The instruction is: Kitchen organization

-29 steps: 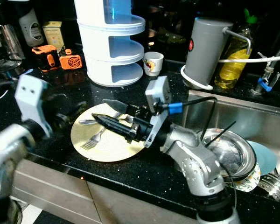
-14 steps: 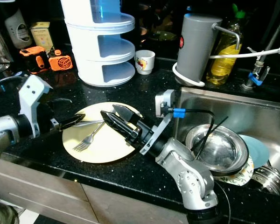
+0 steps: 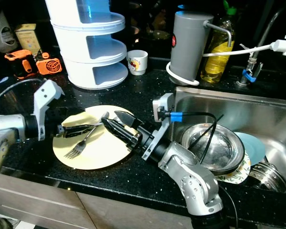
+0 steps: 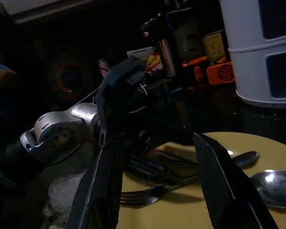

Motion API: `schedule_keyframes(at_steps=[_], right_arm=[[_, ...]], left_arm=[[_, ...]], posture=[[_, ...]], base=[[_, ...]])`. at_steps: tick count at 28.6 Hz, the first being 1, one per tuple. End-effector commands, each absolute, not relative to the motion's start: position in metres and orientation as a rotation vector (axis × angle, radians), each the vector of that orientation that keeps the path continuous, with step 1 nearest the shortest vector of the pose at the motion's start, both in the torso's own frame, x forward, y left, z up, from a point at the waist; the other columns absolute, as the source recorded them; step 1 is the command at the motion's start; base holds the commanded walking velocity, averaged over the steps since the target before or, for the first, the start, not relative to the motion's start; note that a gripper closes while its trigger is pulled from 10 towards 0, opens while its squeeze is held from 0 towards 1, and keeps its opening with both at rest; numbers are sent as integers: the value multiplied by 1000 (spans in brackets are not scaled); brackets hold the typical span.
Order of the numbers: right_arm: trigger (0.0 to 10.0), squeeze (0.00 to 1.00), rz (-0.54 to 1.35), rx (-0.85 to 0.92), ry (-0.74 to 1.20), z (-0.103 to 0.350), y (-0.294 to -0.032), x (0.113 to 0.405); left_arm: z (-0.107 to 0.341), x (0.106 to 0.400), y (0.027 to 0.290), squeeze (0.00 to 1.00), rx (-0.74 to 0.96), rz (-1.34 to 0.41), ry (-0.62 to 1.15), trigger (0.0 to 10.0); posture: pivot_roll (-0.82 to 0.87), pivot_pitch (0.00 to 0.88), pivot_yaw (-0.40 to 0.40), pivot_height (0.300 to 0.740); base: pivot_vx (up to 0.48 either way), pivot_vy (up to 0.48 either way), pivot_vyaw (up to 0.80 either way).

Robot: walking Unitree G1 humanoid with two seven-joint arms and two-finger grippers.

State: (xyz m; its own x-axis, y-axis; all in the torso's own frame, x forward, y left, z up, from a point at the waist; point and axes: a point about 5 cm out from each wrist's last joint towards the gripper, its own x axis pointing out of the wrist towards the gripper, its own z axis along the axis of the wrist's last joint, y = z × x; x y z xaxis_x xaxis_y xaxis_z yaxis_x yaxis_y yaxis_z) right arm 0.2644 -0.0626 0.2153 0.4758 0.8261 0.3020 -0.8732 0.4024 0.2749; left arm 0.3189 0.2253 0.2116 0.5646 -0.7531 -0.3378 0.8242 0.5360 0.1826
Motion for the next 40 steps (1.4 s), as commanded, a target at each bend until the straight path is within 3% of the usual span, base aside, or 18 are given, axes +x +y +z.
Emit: schedule_keyframes(at_steps=[1, 2, 3, 4, 5, 6, 21, 31, 35, 40], right_arm=[[10000, 0, 1081, 408, -119, 216, -62, 262], [10000, 0, 1082, 402, -117, 215, -62, 261], [10000, 0, 1087, 391, -112, 214, -61, 261], [10000, 0, 1087, 391, -112, 214, -61, 261], [10000, 0, 1090, 383, -110, 214, -60, 260], [10000, 0, 1093, 375, -108, 214, -60, 260], [10000, 0, 1092, -3, 26, 197, -56, 257], [10000, 0, 1060, 60, 5, 198, -57, 260], [10000, 0, 973, 210, -38, 203, -67, 268], [10000, 0, 936, 263, -59, 205, -72, 272]], left_arm=[[212, 319, 229, 0, 365, -951, 259, 10000], [210, 319, 233, 0, 368, -952, 297, 10000], [208, 318, 239, 0, 367, -959, 357, 6627], [208, 318, 239, 0, 367, -959, 357, 6627], [206, 317, 240, 0, 363, -968, 376, 4824], [205, 315, 240, 0, 351, -978, 384, 0], [193, 307, 231, 0, 317, -1064, 434, 0], [221, 316, 229, 0, 269, -960, 249, 0], [259, 314, 225, 0, 164, -937, 33, 0], [275, 307, 223, 0, 61, -971, -88, 0]], posture=[[18, 0, -27, 740], [17, 0, -26, 740], [17, 0, -25, 740], [17, 0, -25, 740], [17, 0, -25, 740], [17, 0, -25, 740], [23, 0, -28, 740], [19, 0, -25, 740], [21, 0, -25, 740], [25, 0, -24, 740]], base=[[0, 0, 0], [0, 0, 0], [0, 0, 0], [0, 0, 0], [0, 0, 0], [0, 0, 0], [0, 0, 0], [0, 0, 0], [0, 0, 0], [0, 0, 0]])
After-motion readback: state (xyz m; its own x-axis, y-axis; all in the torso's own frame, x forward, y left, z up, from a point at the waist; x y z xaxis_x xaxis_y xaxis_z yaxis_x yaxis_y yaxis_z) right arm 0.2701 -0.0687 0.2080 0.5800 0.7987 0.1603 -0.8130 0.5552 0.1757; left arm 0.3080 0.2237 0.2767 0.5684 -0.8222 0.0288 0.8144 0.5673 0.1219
